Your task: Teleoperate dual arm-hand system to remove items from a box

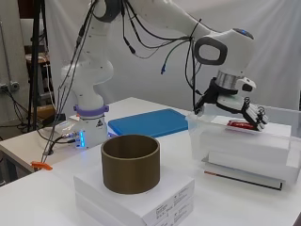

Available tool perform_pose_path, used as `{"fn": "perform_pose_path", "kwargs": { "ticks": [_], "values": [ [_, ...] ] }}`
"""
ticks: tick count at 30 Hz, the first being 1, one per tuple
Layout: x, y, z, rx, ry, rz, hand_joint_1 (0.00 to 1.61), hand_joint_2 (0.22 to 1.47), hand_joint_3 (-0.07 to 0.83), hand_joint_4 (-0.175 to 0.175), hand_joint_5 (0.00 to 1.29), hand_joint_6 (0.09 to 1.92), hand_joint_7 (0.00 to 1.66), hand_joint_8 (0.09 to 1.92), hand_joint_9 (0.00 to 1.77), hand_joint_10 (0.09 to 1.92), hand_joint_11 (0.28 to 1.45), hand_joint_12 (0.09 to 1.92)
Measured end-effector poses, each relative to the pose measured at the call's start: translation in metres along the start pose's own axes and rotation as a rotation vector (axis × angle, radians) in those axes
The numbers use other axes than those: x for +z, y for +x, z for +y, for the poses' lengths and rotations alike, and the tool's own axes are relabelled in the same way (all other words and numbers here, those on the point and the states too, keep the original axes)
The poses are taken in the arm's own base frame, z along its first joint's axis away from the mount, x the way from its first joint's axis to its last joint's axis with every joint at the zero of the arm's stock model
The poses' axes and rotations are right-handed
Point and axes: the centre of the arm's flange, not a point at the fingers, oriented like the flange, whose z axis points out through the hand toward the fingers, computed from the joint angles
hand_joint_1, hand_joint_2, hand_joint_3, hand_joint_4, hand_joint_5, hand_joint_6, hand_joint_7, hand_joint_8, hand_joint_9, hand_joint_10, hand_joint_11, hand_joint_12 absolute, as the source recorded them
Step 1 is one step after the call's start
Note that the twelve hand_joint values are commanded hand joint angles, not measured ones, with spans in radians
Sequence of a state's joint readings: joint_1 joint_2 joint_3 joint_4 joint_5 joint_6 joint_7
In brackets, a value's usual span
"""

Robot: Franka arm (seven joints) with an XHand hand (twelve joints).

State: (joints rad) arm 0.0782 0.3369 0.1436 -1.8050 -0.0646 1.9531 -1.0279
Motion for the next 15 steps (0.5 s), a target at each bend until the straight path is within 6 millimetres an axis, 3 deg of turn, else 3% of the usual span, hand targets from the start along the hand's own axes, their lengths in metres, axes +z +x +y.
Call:
{"fn": "perform_pose_path", "kwargs": {
  "ticks": [1,2,3,4,5,7,11,15],
  "values": [
    [-0.001,0.004,0.001,0.003,-0.001,-0.012,0.77,1.01,-0.002,-0.005,0.62,0.4,0.6,0.34,0.71,0.34,0.65,0.09],
    [-0.001,0.013,0.002,0.01,0.005,-0.048,1.01,1.05,0.001,-0.08,0.84,0.49,0.79,0.7,0.93,0.78,0.72,0.49],
    [-0.003,0.017,0.005,0.02,0.018,-0.077,1.06,1.06,0.002,0.0,0.97,0.62,0.96,1.15,1.14,1.25,0.82,1.02],
    [-0.005,0.02,0.006,0.038,0.037,-0.106,1.06,1.07,0.002,0.076,1.02,0.73,1.08,1.51,1.28,1.57,0.9,1.39],
    [-0.007,0.026,0.006,0.068,0.068,-0.143,1.06,1.08,0.002,0.124,1.04,0.81,1.16,1.72,1.37,1.75,0.97,1.61],
    [-0.008,0.039,0.004,0.157,0.133,-0.235,1.04,1.08,0.002,0.164,1.04,0.88,1.23,1.89,1.45,1.88,1.03,1.78],
    [-0.01,0.048,-0.003,0.21,0.159,-0.282,1.02,1.1,0.003,0.175,1.0,0.97,1.27,1.92,1.5,1.92,1.09,1.82],
    [-0.042,0.044,-0.024,0.178,0.02,-0.167,1.0,1.12,0.002,0.175,0.96,1.03,1.27,1.92,1.5,1.92,1.13,1.82]
  ]
}}
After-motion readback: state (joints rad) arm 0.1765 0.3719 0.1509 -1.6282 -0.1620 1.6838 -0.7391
